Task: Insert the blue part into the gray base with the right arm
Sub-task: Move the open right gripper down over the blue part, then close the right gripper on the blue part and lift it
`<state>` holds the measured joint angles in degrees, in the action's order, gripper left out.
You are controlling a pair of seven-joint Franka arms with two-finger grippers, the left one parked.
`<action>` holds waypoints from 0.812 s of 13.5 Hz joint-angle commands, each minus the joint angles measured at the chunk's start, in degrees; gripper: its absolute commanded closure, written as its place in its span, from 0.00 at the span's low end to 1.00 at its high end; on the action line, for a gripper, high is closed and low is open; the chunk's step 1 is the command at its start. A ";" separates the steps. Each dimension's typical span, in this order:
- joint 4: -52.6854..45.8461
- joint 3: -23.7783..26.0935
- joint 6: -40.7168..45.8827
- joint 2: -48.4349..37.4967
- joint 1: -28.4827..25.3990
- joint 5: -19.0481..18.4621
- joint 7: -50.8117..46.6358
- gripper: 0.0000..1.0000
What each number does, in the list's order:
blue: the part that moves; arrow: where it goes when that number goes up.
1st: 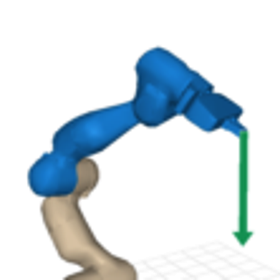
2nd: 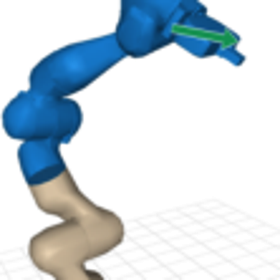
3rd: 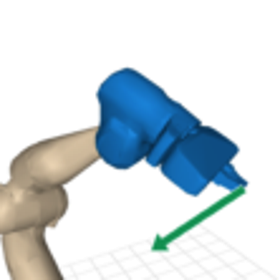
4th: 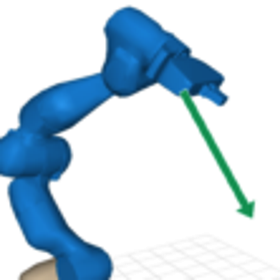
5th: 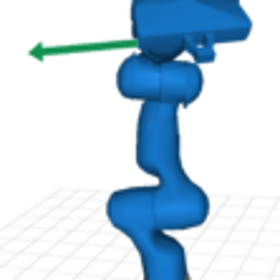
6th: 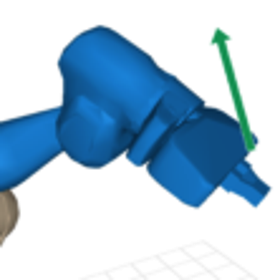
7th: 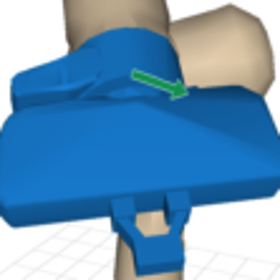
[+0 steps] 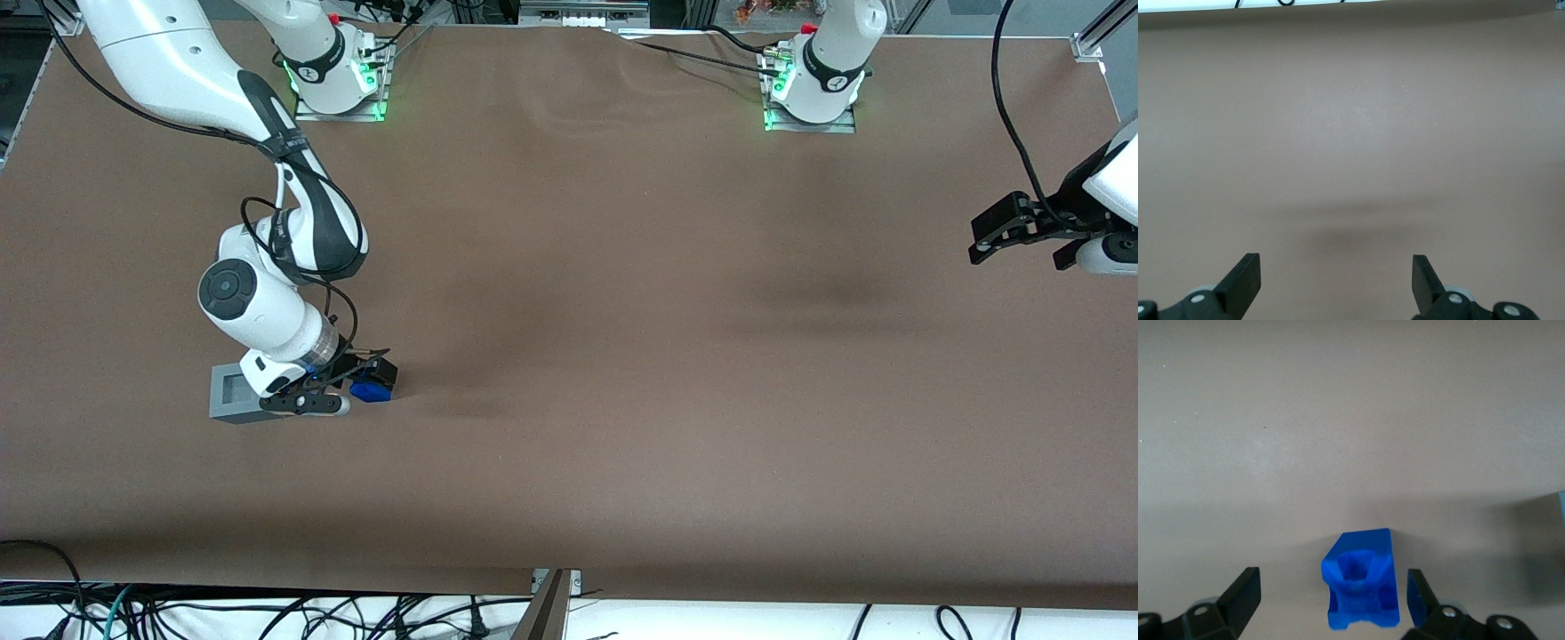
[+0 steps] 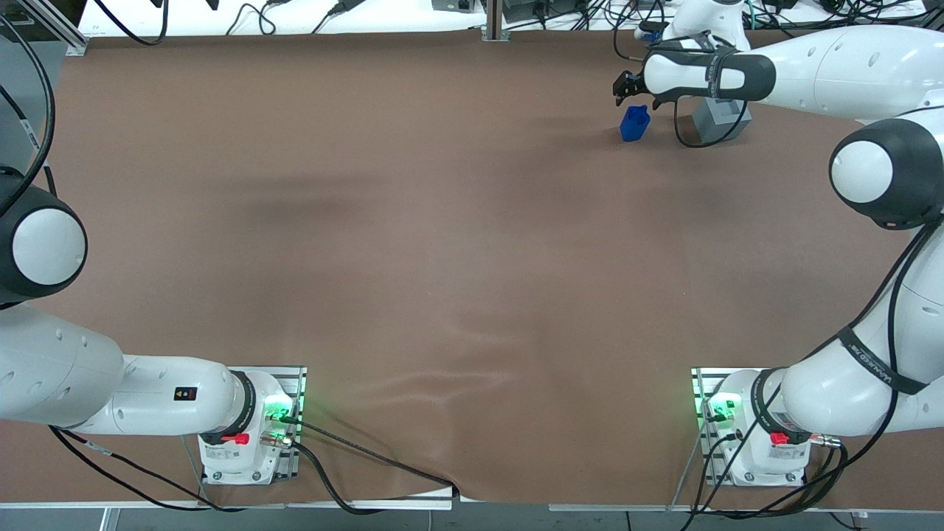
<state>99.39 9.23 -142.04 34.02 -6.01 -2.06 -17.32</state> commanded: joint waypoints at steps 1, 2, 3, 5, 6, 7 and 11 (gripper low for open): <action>0.01 0.35 -2.36 1.75 0.30 -1.80 -1.13 0.14; 0.10 0.35 -2.36 2.19 0.30 -1.72 -1.22 0.22; 0.10 0.35 -2.36 2.80 0.30 -1.72 -1.57 0.30; 0.36 0.26 -2.01 2.72 0.47 -1.72 -1.49 0.53; 0.45 0.26 -1.84 2.38 0.47 -1.63 -1.40 0.64; 0.45 0.26 -1.57 2.11 0.47 -1.63 -1.14 0.77; -0.34 0.17 11.75 -6.39 1.43 -2.42 5.33 0.85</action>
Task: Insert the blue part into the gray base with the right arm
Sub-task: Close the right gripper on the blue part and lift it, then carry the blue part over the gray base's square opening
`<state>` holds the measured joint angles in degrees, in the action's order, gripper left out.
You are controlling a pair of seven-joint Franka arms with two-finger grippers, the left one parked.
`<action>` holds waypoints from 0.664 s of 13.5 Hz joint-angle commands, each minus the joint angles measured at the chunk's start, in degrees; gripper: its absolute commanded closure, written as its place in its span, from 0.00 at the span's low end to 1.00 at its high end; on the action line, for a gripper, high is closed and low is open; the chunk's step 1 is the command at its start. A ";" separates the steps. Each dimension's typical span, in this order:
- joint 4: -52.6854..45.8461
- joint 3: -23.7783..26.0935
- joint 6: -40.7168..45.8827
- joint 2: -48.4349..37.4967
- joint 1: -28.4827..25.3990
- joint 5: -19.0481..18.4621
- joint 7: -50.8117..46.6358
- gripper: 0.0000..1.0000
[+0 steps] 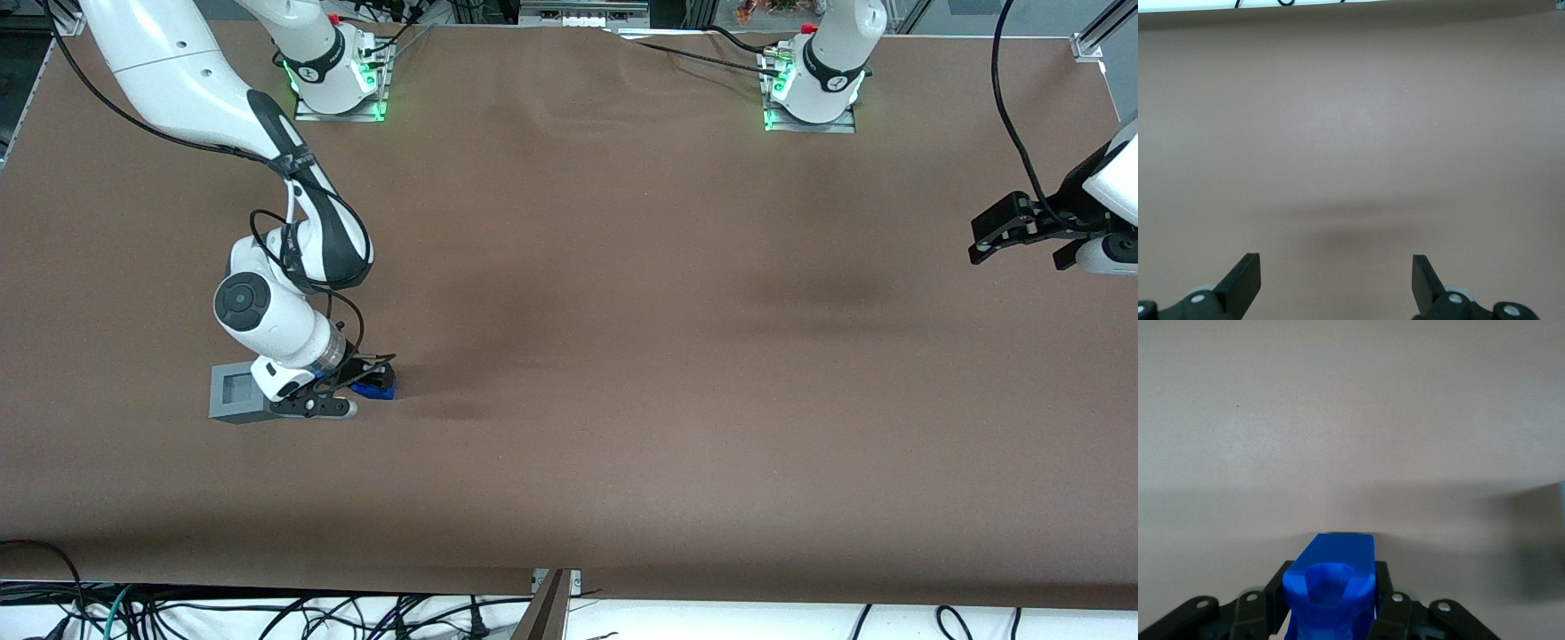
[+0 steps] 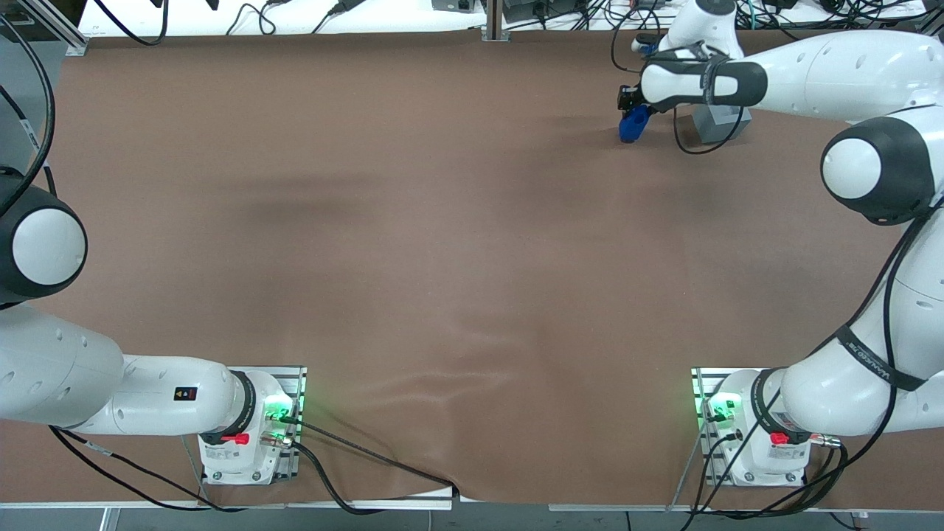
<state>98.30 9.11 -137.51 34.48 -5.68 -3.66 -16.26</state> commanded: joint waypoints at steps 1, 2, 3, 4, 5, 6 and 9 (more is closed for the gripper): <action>0.58 0.29 10.74 -9.49 2.76 -0.90 9.96 0.85; 0.58 0.12 12.69 -11.26 4.78 -0.82 15.33 0.84; -0.03 0.03 14.10 -11.80 6.63 -0.73 20.34 0.84; -1.26 -0.06 15.24 -11.63 8.56 -0.38 25.96 0.84; -1.88 -0.58 15.86 -11.37 10.06 -0.03 29.93 0.83; -2.15 -1.11 15.87 -11.36 10.95 0.32 32.06 0.83; -3.37 -3.91 16.05 -9.09 11.83 5.93 36.72 0.83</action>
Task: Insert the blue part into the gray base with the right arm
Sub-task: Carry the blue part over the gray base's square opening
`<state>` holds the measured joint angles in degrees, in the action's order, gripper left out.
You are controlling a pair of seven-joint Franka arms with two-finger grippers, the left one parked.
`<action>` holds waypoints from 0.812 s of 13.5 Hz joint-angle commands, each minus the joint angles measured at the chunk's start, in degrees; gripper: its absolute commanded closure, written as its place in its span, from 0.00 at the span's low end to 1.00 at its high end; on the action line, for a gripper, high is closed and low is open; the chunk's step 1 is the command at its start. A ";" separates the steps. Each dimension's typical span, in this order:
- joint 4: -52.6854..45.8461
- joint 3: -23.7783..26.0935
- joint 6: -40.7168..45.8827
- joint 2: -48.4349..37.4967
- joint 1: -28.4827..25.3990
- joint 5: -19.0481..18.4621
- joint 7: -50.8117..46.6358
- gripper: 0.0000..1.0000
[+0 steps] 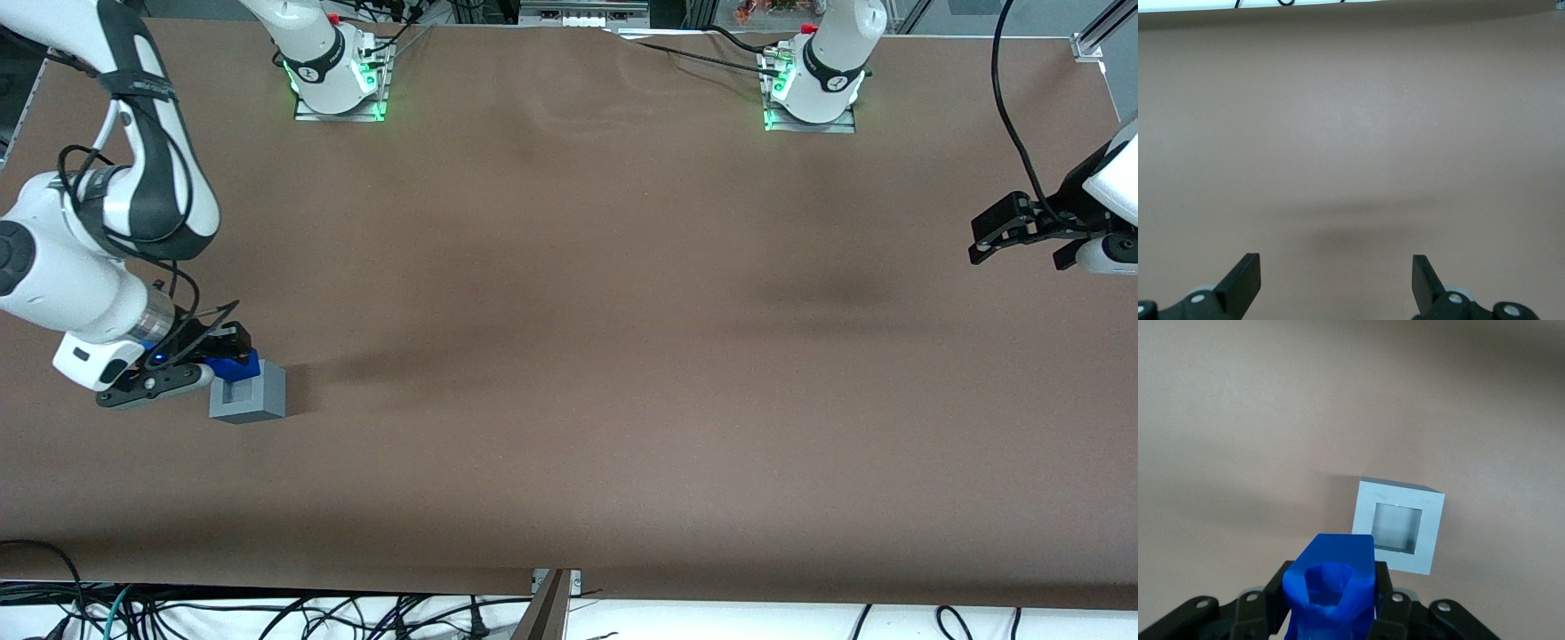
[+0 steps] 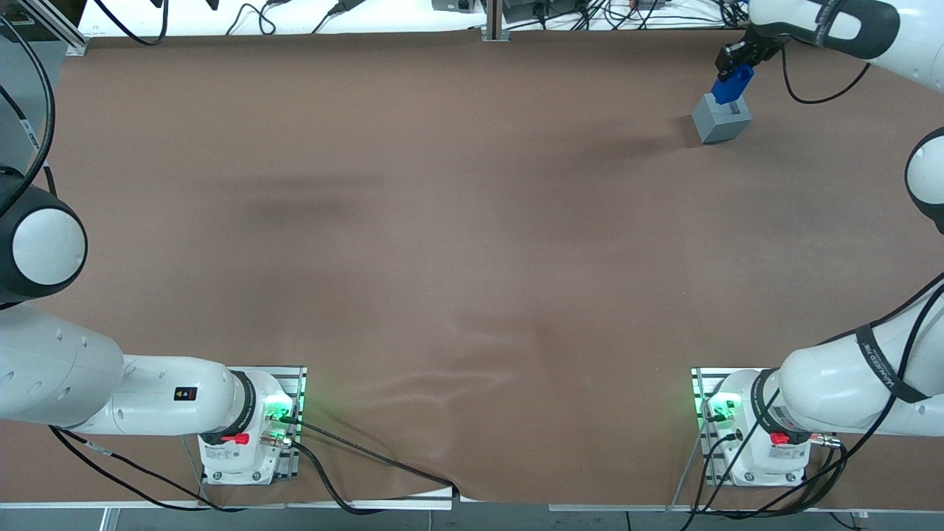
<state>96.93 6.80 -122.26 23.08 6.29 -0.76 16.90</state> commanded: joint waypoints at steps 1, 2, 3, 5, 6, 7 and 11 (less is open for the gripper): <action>-3.66 -2.48 0.79 4.24 -0.13 4.26 6.45 0.83; -4.29 -2.92 0.71 4.87 -0.05 4.97 8.48 0.83; -4.30 -2.93 0.27 4.96 0.21 4.89 8.59 0.83; -4.99 -2.93 -0.08 6.09 1.18 4.63 8.15 0.83; -6.39 -2.93 -0.09 7.58 1.62 4.63 8.07 0.83; -7.28 -2.93 0.00 8.47 1.80 4.54 7.46 0.83; -8.87 -2.93 0.44 10.49 1.71 3.57 2.45 0.83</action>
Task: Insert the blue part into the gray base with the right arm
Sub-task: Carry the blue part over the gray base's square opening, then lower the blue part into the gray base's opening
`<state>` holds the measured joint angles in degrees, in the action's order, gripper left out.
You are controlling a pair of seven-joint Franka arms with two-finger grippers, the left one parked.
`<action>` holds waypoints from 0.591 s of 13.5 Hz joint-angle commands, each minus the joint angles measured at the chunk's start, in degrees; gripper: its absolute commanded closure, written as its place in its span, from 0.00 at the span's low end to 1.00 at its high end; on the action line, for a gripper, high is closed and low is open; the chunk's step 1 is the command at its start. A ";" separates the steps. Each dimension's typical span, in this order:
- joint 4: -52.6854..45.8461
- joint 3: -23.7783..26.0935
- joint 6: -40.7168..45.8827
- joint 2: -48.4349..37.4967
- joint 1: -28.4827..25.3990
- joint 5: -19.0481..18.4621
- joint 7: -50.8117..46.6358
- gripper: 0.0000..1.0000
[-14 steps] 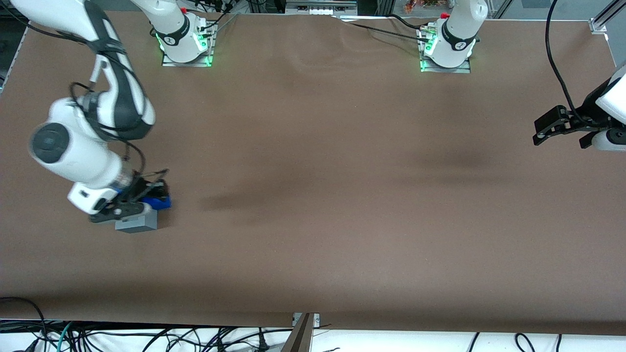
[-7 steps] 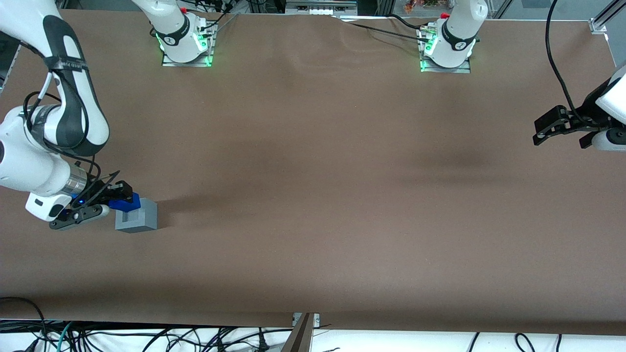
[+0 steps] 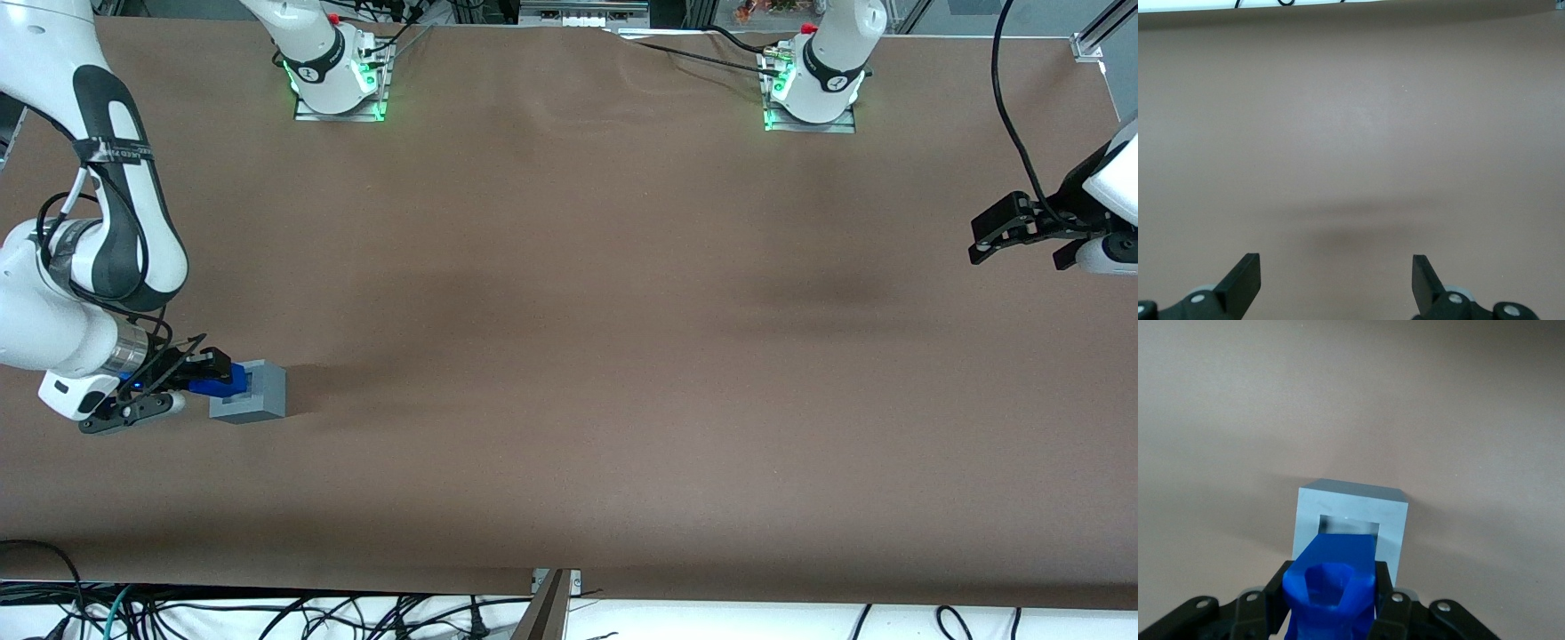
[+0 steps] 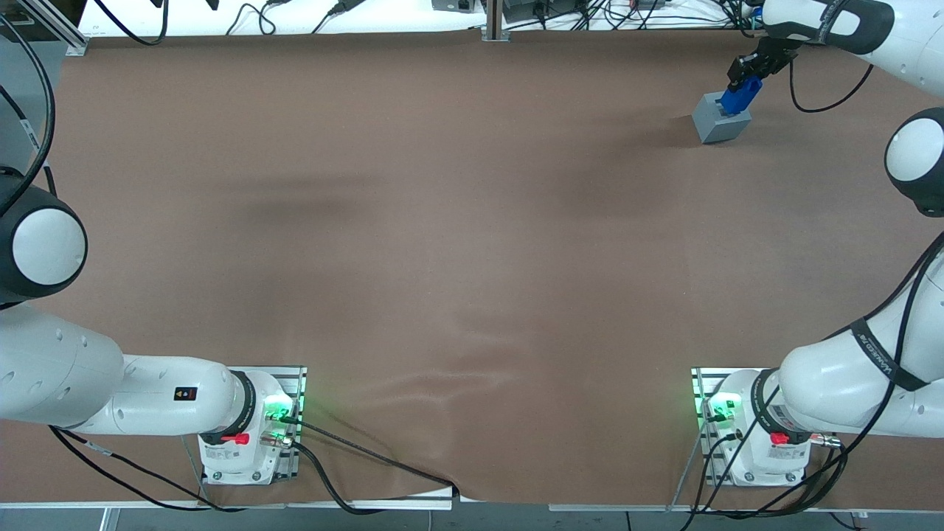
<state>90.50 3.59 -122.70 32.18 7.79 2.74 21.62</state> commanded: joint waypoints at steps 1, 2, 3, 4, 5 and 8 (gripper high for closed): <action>-2.43 0.28 1.15 1.39 0.21 -0.71 -3.77 0.83; -2.43 0.28 1.15 1.39 0.21 -1.33 -4.22 0.83; -2.43 0.28 1.15 1.39 0.21 -1.42 -4.31 0.83; -2.43 0.28 1.15 1.39 0.12 -1.42 -4.31 0.83; -2.43 0.28 1.06 1.39 0.12 -1.42 -4.40 0.83; -2.52 0.28 0.71 1.57 0.12 -1.60 -4.84 0.83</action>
<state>89.54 3.59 -122.66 33.11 7.78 2.18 18.02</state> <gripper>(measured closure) 0.489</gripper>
